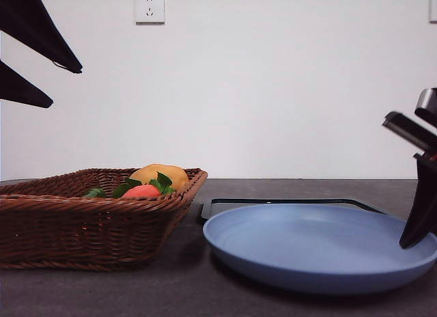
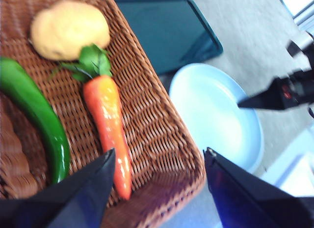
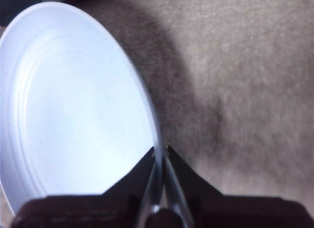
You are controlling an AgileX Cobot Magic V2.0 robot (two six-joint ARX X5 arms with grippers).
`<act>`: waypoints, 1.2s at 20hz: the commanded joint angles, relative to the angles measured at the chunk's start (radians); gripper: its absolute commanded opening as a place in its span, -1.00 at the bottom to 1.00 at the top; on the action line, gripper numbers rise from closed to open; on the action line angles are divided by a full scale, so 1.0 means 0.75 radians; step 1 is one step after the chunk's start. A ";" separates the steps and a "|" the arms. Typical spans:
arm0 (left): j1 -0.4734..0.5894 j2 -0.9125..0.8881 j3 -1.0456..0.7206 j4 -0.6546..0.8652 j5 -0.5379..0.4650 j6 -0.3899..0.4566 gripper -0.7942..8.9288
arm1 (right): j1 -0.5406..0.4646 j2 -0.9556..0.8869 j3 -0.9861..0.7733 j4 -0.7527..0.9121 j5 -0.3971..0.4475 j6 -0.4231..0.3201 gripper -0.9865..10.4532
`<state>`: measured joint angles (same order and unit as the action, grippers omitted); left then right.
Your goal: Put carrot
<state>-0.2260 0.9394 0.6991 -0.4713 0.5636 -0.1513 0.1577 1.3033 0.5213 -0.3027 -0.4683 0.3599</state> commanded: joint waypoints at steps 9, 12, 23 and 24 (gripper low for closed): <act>-0.258 0.352 0.223 0.030 -0.452 0.033 -0.17 | 0.001 -0.350 0.016 -0.240 0.004 -0.012 -0.82; -0.304 0.551 0.314 0.017 -0.479 0.033 -0.17 | 0.001 -0.390 0.016 -0.241 0.004 -0.012 -0.82; -0.381 0.954 0.410 0.099 -0.645 0.055 -0.17 | 0.001 -0.400 0.016 -0.239 0.004 -0.013 -0.82; -0.381 0.955 0.410 0.100 -0.647 0.067 -0.17 | 0.001 -0.400 0.016 -0.238 0.004 -0.013 -0.82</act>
<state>-0.5037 1.6409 0.9913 -0.4057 0.0811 -0.1219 0.1566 0.9993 0.5213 -0.4934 -0.4610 0.3550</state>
